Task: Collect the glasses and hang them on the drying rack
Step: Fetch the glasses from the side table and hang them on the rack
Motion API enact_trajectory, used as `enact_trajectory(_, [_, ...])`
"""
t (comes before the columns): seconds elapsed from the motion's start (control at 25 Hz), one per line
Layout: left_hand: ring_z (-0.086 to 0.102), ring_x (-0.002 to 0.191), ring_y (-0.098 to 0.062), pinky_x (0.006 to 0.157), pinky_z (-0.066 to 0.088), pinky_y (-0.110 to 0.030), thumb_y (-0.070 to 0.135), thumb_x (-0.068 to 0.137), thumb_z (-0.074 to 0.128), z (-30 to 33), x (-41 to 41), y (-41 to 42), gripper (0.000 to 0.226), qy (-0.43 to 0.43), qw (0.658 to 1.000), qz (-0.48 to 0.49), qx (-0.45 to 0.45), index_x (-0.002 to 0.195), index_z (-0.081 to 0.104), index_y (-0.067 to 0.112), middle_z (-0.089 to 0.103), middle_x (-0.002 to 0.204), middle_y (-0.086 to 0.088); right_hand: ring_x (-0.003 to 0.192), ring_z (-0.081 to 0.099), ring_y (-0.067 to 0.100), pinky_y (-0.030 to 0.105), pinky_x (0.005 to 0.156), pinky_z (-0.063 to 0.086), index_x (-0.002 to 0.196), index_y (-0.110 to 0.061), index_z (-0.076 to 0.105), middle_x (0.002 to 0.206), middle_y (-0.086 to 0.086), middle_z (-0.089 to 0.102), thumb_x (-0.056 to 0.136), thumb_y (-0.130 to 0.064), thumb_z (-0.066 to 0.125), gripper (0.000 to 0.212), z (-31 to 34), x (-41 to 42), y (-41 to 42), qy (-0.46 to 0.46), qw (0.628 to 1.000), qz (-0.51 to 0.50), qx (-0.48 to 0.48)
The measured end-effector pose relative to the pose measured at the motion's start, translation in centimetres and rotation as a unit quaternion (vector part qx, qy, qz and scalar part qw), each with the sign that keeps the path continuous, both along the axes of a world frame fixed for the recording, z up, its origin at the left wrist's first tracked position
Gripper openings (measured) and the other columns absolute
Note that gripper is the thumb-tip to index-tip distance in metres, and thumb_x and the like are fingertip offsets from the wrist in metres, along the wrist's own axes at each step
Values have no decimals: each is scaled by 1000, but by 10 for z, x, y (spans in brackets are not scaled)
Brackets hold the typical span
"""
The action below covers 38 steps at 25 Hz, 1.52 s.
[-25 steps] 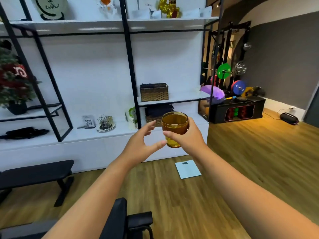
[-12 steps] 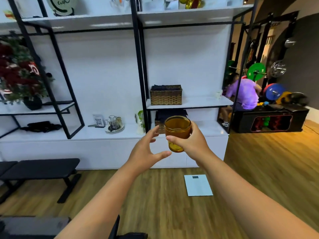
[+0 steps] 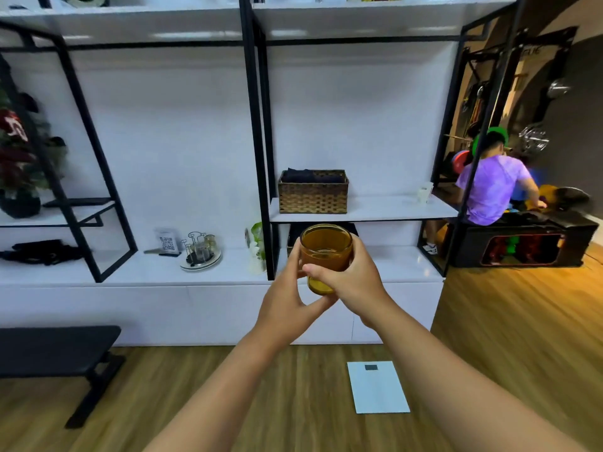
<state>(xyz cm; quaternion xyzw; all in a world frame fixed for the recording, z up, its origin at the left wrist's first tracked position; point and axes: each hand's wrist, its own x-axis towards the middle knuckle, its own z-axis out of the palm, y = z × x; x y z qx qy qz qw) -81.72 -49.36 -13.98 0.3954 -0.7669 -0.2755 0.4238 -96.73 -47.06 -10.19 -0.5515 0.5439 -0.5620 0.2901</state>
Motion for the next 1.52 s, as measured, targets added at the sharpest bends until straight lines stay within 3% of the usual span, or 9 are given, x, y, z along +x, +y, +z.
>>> enact_trajectory(0.16, [55,126,7,101,56,-31,43,80,87,-4,-14,-93,111,63,997,40,3,163,13,45,54,145,26,116,62,7,32,94,60,135,-38,50,124,-17,63,65,-44,97,85,8,3,-91,11,1000,-10,-6])
enact_trajectory(0.4, [63,119,-5,86,54,-19,34,78,85,1,-16,-191,118,43,996,75,-15,162,3,48,57,141,23,114,62,3,27,92,59,134,-39,51,122,-20,64,67,-42,97,81,9,10,-188,-10,1000,7,-4])
enact_trajectory(0.6, [68,112,-19,83,62,-38,34,76,86,-10,-15,-262,119,39,985,165,-26,161,3,47,61,141,12,115,62,3,20,86,58,134,-39,52,124,-19,64,66,-45,97,81,-2,18,-269,-15,998,65,7])
enact_trajectory(0.84, [68,109,-14,85,59,-33,31,77,86,-16,-11,-340,111,65,961,269,-6,159,14,49,61,129,20,115,62,0,30,98,58,135,-42,49,124,-22,64,64,-50,96,85,-7,15,-375,3,982,185,36])
enact_trajectory(1.0, [68,110,-14,89,60,-42,43,76,87,-16,1,-379,108,74,947,311,-12,157,16,54,63,133,18,105,64,-13,14,89,53,132,-38,52,119,-22,67,70,-30,97,77,-10,21,-429,-17,964,262,46])
enact_trajectory(1.16, [67,113,-11,92,59,-41,52,75,85,-16,27,-410,107,51,939,340,-9,156,14,58,63,134,21,111,62,-7,5,78,50,135,-36,52,124,-19,65,73,-35,95,76,-16,37,-475,-12,950,307,57])
enact_trajectory(1.28, [66,117,-8,93,58,-36,54,77,86,-16,49,-431,106,36,935,352,-10,155,14,60,62,135,24,113,61,-2,4,72,49,142,-40,43,127,-13,63,74,-36,95,86,-18,59,-508,-13,944,324,61])
enact_trajectory(1.4, [65,119,-8,96,58,-41,55,76,87,-21,80,-463,109,47,932,359,-11,156,14,58,62,137,23,121,60,7,4,72,49,151,-50,24,134,-7,60,73,-41,94,105,-25,89,-545,3,940,336,64])
enact_trajectory(1.52, [64,122,-10,97,59,-41,59,75,87,-28,118,-499,113,33,937,348,-7,157,10,60,59,142,21,124,58,9,2,73,48,153,-54,19,137,-5,59,72,-41,94,111,-31,122,-587,29,939,338,54])
